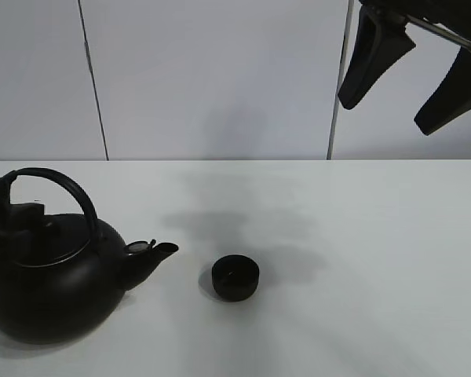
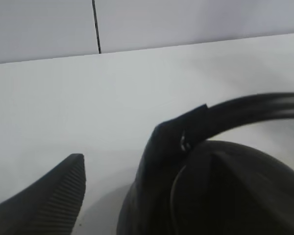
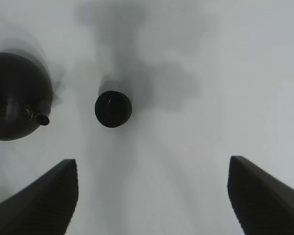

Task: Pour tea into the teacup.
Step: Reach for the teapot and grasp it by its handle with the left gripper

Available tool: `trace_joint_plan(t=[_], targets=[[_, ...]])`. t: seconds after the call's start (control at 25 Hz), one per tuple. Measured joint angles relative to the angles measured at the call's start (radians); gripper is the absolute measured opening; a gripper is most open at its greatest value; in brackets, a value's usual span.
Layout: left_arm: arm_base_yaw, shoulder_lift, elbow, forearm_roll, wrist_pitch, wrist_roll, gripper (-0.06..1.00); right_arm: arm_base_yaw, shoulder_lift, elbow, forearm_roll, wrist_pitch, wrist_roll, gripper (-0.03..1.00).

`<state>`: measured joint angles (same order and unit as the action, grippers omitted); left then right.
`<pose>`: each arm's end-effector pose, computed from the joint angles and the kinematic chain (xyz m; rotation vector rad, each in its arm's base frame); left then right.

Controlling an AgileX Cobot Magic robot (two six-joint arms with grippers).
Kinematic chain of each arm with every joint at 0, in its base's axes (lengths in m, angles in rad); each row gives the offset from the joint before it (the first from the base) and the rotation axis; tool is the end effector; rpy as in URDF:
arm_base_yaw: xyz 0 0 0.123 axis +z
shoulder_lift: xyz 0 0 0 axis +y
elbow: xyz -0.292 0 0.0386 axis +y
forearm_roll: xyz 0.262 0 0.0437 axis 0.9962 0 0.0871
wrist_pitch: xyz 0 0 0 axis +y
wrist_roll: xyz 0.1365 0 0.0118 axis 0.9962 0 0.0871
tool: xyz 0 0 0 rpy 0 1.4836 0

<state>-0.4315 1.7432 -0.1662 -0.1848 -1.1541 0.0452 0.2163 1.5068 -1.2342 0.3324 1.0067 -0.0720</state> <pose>0.2434 -0.0867 0.0964 0.2685 1.8917 -0.1508 0.3197 0.1090 0.2673 -0.2246 2.7421 0.4733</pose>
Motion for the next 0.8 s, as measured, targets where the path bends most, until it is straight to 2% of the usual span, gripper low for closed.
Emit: trace_joint_plan(t=[0.32, 0.6, 0.8], targets=[[0.0, 0.0, 0.012, 0.001, 0.002, 0.009, 0.51, 0.0, 0.0, 0.0, 0.001, 0.0, 0.0, 0.58], [0.0, 0.0, 0.012, -0.034, 0.002, 0.008, 0.51, 0.0, 0.0, 0.0, 0.001, 0.0, 0.0, 0.58], [0.0, -0.025, 0.012, -0.024, 0.003, -0.027, 0.51, 0.0, 0.0, 0.0, 0.001, 0.0, 0.0, 0.58]])
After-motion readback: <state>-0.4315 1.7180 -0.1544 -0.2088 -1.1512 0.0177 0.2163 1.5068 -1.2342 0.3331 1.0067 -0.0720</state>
